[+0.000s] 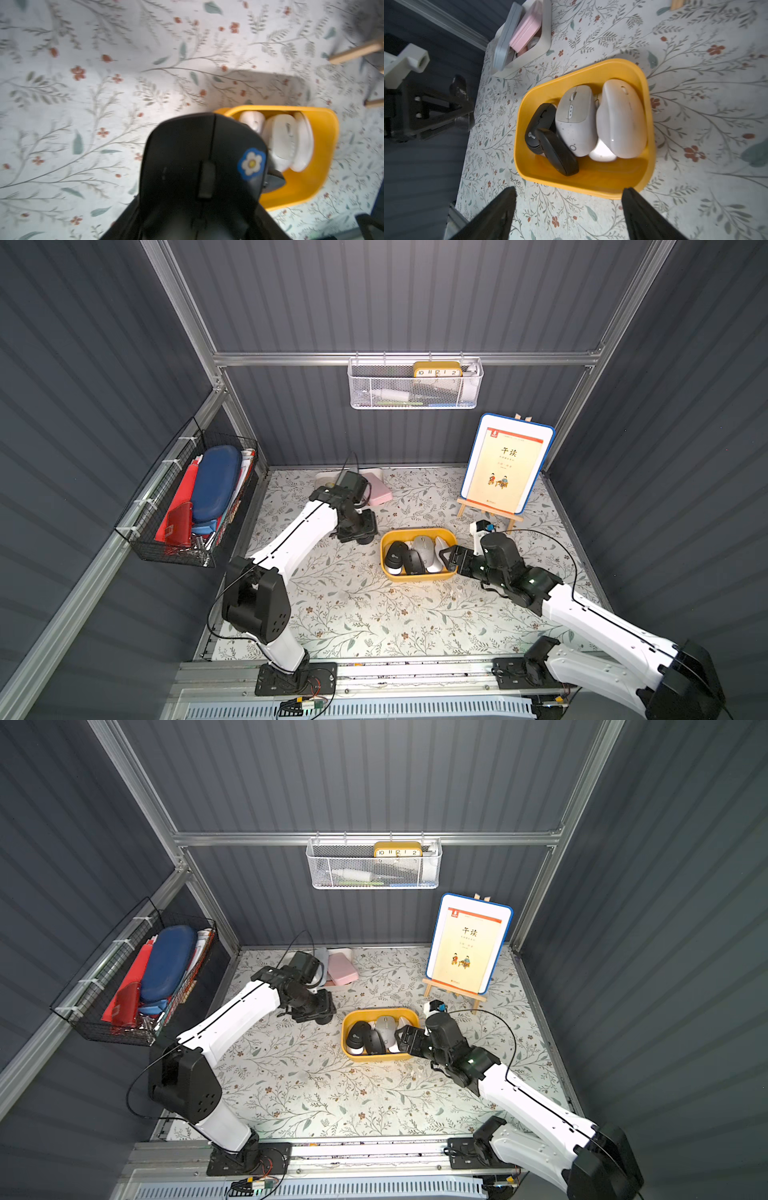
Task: Put the mouse in the storage box
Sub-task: Place the mouse in the storage box.
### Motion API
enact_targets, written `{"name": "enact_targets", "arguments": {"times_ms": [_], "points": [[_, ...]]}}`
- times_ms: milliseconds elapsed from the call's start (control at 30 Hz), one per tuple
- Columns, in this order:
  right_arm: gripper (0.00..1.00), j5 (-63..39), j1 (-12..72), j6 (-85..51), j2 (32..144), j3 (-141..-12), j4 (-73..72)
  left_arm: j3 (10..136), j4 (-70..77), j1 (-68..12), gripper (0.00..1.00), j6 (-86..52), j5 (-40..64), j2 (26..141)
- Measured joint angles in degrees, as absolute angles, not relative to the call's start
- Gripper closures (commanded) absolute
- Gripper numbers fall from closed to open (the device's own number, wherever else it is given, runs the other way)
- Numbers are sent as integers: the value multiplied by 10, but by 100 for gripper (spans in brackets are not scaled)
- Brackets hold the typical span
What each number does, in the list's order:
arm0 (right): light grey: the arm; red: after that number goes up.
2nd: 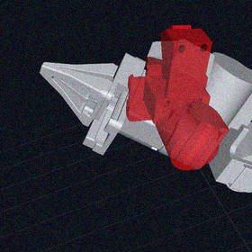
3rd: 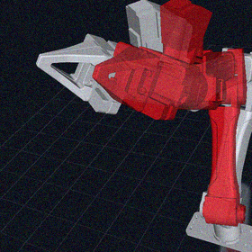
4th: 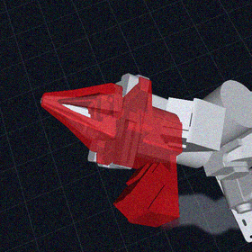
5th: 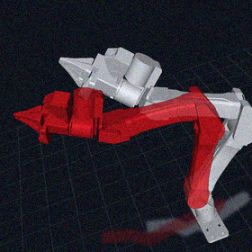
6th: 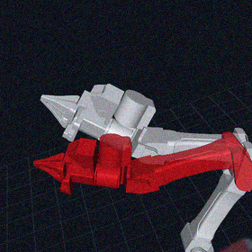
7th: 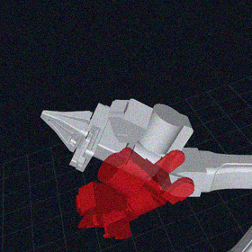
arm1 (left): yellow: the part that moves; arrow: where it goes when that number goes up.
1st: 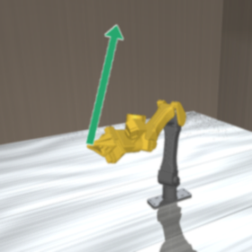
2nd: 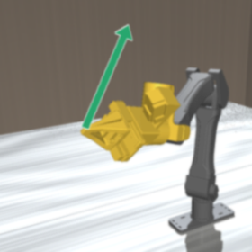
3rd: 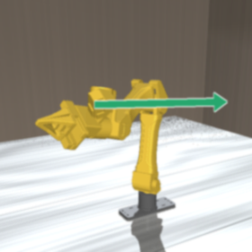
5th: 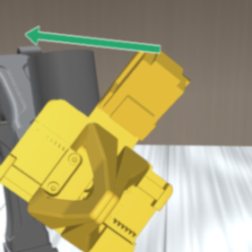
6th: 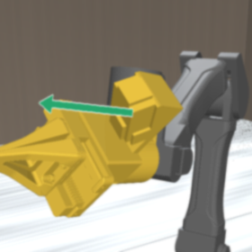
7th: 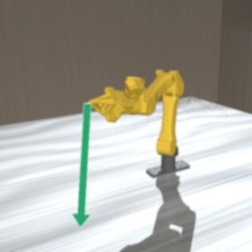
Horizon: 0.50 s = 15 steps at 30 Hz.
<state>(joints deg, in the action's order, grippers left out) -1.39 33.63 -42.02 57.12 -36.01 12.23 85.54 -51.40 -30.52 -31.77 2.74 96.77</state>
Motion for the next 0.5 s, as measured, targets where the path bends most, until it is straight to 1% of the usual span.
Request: {"name": "enact_targets", "arguments": {"times_ms": [133,200,400,500], "points": [[16,15,302,-438,561,-348,160,907,-499,-386,44,-340,45,1015],[15,30,282,-450,545,-333,175,926,-488,-411,44,-348,53,1040],[15,65,250,-481,485,-297,215,966,-467,-443,44,-376,77,1101],[15,71,243,-487,455,-284,219,1010,-472,-462,44,-391,77,1144]]}}
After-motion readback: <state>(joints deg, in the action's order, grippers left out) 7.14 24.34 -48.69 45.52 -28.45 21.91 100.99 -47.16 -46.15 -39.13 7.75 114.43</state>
